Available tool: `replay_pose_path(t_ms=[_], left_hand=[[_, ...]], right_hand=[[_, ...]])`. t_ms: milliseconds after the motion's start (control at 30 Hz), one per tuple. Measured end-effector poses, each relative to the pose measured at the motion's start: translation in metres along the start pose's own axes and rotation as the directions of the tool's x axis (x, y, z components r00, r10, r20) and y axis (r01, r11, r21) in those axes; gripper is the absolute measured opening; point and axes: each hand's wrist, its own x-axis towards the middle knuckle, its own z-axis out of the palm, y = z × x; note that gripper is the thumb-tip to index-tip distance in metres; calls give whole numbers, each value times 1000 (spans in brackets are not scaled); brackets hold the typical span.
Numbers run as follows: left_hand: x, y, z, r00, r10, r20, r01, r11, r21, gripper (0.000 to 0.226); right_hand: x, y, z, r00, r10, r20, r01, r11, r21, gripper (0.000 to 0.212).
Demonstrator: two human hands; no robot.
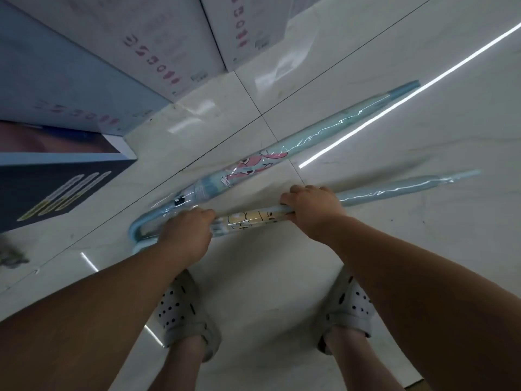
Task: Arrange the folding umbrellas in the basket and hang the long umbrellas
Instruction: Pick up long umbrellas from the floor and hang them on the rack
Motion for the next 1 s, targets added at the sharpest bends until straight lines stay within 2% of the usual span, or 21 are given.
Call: replay_pose_path(t_ms=[233, 400, 600, 733, 867, 1000], left_hand=[[-97, 40, -85, 1000, 27, -4, -27, 986, -165, 59], [-193, 83, -158, 994, 35, -103, -59, 968, -245, 61], [-330, 130, -229, 970, 103, -220, -164, 945, -283, 68], [-416, 152, -283, 941, 138, -308, -225, 936, -270, 65], [-489, 172, -330, 904, 146, -401, -284, 907, -311, 64], [-556, 197, -367, 808, 85, -583, -354, 861, -365, 57]], right_hand=[[-110, -1, -88, 990, 95, -102, -90, 994, 56, 15], [-215, -9, -167, 979, 148, -139, -129, 982, 135, 17], [-367, -29, -243, 952, 241, -188, -181, 940, 289, 26], [-465, -56, -288, 916, 304, -260, -175, 889, 423, 25], [-536, -77, -329, 882, 315, -351, -116, 867, 485, 21], [-588, -92, -372, 832, 313, -458, -48, 863, 502, 19]])
